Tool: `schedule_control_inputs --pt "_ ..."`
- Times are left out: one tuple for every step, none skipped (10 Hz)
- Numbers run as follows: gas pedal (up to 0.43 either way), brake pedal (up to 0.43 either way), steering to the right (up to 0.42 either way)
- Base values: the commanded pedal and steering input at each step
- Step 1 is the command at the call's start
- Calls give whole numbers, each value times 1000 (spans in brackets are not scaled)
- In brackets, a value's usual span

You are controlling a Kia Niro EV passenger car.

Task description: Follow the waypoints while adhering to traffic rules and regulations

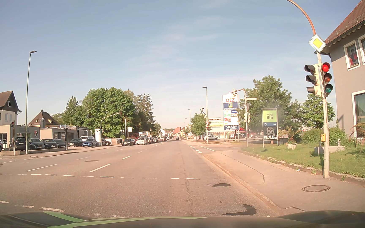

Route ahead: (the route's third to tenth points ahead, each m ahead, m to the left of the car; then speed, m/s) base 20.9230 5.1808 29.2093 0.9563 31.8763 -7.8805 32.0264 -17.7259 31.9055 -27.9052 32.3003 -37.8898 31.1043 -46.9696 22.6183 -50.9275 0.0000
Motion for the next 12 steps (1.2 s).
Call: schedule_control_inputs --pt "0 354 2" --pt "0 348 2" --pt "0 348 2" --pt "0 341 2" --pt "0 341 2" --pt "0 341 2" --pt "0 348 2" --pt "0 341 2" --pt "0 341 2" --pt "0 341 2" --pt "0 341 2" --pt "0 341 2"
